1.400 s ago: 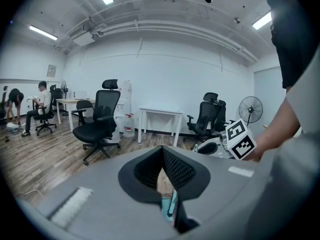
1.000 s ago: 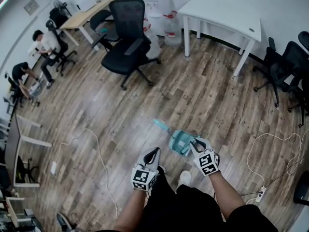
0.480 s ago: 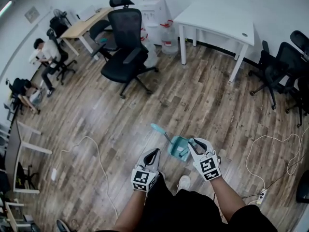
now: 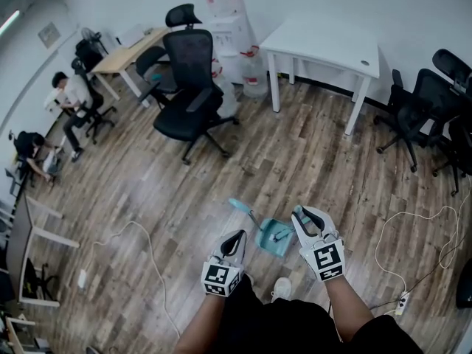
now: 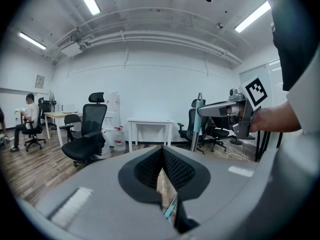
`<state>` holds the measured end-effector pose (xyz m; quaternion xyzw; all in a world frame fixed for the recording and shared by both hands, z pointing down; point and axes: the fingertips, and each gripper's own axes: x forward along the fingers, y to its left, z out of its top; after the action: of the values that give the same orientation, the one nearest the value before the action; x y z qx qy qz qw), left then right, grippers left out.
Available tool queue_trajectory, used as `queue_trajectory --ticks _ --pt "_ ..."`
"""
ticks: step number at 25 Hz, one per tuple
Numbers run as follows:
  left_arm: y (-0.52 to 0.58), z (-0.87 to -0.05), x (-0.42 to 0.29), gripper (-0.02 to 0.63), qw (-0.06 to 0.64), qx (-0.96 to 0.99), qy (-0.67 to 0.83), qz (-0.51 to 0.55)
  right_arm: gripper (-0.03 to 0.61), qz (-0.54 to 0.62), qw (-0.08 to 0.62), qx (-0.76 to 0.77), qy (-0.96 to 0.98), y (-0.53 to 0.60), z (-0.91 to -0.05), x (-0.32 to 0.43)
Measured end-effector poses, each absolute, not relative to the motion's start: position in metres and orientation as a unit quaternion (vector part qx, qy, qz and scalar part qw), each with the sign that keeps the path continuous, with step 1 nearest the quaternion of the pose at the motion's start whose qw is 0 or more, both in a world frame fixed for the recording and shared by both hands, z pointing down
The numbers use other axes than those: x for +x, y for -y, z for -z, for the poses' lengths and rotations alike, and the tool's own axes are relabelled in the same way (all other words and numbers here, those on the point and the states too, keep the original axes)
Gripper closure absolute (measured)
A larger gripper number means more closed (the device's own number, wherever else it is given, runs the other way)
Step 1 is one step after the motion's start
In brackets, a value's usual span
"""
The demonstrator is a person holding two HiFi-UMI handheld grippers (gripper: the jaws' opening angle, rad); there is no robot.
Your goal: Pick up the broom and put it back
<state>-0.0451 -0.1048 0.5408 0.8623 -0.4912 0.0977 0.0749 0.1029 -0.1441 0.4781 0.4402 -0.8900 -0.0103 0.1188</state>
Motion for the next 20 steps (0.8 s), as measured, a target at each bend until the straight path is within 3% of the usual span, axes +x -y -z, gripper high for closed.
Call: queue_trajectory --ticks 20 --pt "0.135 -0.495 -0.048 0.597 0.058 0.873 0.482 -0.042 0.488 0.112 0.026 0.480 0.870 0.147 -0.325 0.124"
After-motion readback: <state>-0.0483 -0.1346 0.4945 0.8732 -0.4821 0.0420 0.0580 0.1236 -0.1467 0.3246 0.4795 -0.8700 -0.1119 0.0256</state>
